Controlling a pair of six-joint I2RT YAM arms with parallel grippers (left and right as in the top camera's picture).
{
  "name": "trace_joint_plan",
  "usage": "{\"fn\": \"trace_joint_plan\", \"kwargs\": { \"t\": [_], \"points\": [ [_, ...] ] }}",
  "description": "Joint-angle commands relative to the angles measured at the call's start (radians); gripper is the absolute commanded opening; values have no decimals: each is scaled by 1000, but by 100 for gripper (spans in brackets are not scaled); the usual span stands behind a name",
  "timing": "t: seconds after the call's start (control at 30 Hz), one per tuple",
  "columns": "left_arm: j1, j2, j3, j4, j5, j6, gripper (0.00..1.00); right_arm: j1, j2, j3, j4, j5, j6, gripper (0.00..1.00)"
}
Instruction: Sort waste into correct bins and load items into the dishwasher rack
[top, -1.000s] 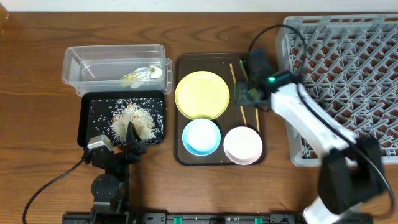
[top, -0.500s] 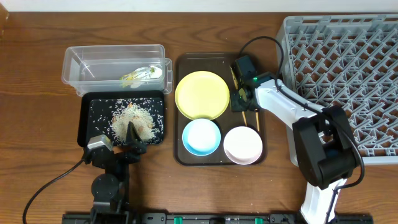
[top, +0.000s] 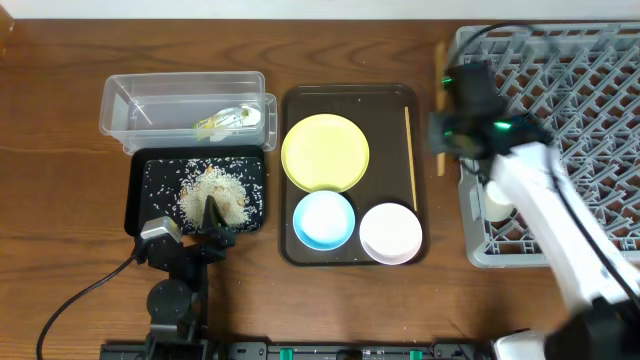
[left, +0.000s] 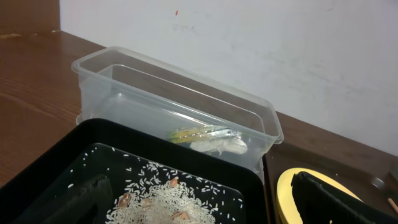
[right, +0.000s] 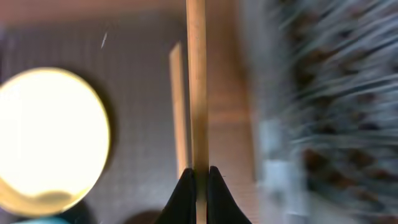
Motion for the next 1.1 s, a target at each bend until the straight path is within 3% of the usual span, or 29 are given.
{"fn": "trace_joint_plan", "kwargs": {
  "t": [0.0,0.17,0.43,0.57,0.67,0.7,0.73,0.93,1.07],
  "points": [
    [7,-1,-32,-13,2,13,95,-72,-3,0,6,106,-110,1],
    [7,-1,-32,-12,2,13,95,-176,68,-1,89,80,-160,1],
    [7,-1,-32,-13,2,13,95,-196,204,-1,158,68,-221,4],
    [7,-1,-32,-12,2,13,95,-160,156,0,136,16,-240,31],
    [7,-1,-32,-12,2,13,95,-112,79,0,97,-97,-239,44],
    [7,-1,-32,-12,2,13,95,-92,53,0,76,-140,-238,57],
    [7,-1,-32,-12,2,13,95,-74,33,0,57,-177,-231,61],
    [7,-1,-32,-12,2,13,95,72,27,-13,-60,-217,-78,52],
    [7,-1,-32,-12,2,13,95,153,99,-68,-39,-108,53,44]
  ]
}}
